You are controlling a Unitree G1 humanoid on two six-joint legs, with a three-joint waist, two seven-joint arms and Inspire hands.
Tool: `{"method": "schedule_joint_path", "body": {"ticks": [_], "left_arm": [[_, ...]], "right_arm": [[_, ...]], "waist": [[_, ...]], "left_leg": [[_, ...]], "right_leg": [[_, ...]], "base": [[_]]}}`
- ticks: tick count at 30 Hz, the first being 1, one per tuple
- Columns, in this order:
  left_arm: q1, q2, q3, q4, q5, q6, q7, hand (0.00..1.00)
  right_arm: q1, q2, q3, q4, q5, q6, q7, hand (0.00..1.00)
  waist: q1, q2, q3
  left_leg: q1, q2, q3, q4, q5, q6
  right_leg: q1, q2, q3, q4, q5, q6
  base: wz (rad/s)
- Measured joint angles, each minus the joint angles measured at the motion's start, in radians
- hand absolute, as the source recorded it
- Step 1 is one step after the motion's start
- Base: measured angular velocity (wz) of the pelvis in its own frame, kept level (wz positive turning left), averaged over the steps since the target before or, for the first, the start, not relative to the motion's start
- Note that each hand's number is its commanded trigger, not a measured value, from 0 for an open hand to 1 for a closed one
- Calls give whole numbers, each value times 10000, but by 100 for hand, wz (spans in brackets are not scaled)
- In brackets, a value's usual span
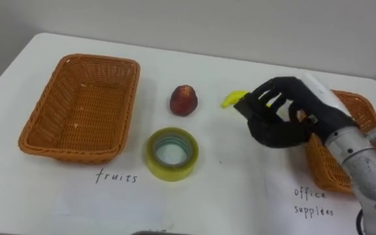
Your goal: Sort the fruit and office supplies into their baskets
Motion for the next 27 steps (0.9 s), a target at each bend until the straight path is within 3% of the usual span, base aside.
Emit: {"method": "schedule_joint_path", "body": {"ticks": [4,13,20,27], "left_arm": [[262,-12,139,-3,-29,-27,9,0],[549,73,395,-14,-164,-39,136,0],[665,75,382,-17,-168,-39,292,0],[848,86,385,-120,255,-39,374,0]], "right_arm": [[-347,-52,-407,-9,90,-48,-607,100],[-382,-333,-745,168,101,-197,-1852,100],[-382,-424,-928,337,112,-368,-2844,100],[-376,-468,-1550,732,340,-478,-3195,100]], "waist": [[-298,-18,-23],[-495,-185,-85],[-770,-174,-52],[-949,-258,-15]], "left_leg": [[-1,-3,36,21,2,-4],[-43,30,112,16,2,-3],[-38,34,115,10,2,-3],[-20,37,114,-12,0,-4]], "right_leg": [[3,8,-43,-1,0,0],[-80,-19,-44,12,2,3],[-75,-13,-38,15,2,3],[-63,-9,-51,14,2,4]], "base": [[0],[-1],[0],[0]]}}
